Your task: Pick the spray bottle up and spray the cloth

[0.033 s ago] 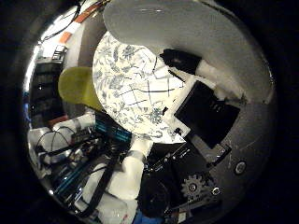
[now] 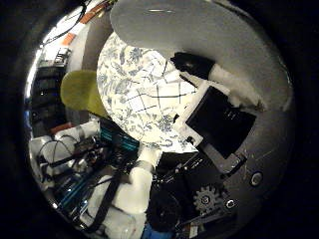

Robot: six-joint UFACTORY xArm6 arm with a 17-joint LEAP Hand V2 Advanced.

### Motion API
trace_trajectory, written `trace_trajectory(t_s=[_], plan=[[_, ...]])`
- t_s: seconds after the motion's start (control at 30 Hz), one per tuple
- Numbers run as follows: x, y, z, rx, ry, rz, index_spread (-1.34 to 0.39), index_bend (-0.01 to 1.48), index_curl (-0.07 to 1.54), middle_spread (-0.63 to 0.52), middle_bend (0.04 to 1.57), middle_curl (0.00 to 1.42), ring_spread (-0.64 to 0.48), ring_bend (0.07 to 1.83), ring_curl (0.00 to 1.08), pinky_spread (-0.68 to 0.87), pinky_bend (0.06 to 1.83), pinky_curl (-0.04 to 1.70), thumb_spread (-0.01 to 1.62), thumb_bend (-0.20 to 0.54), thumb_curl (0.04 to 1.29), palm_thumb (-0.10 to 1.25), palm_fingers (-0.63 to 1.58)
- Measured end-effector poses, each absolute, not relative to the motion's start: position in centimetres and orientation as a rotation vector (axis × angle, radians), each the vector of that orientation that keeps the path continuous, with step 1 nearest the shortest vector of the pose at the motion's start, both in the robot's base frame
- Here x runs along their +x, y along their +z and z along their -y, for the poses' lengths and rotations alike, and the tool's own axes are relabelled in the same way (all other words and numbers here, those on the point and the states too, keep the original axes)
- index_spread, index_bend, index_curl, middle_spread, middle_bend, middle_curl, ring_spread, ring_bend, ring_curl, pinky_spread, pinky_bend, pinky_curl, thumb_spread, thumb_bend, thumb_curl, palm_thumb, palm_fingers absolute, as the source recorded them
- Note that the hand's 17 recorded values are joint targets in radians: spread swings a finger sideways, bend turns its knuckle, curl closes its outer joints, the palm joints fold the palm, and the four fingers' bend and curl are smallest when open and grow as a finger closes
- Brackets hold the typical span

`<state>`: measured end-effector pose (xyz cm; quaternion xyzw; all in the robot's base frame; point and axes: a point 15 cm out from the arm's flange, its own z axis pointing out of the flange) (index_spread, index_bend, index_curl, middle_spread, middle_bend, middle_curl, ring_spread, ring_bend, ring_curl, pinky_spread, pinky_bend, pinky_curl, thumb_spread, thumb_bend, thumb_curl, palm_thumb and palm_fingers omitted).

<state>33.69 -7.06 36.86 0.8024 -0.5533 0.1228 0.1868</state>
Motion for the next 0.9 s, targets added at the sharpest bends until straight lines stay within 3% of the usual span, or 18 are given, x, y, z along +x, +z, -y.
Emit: trace_trajectory(t_s=[0.4,0.9], plan=[[33.6,34.4,7.0,2.237,0.344,1.507,-0.17,1.20,0.63,-0.08,1.35,0.58,-0.16,1.44,0.59,-0.24,1.03,1.20,1.10,-0.015,0.47,0.98,1.21],[34.9,42.2,-0.6,2.556,0.339,1.756,-0.18,1.20,0.63,-0.08,1.35,0.58,-0.16,1.44,0.60,-0.23,1.03,1.21,1.10,-0.013,0.46,0.99,1.21]])
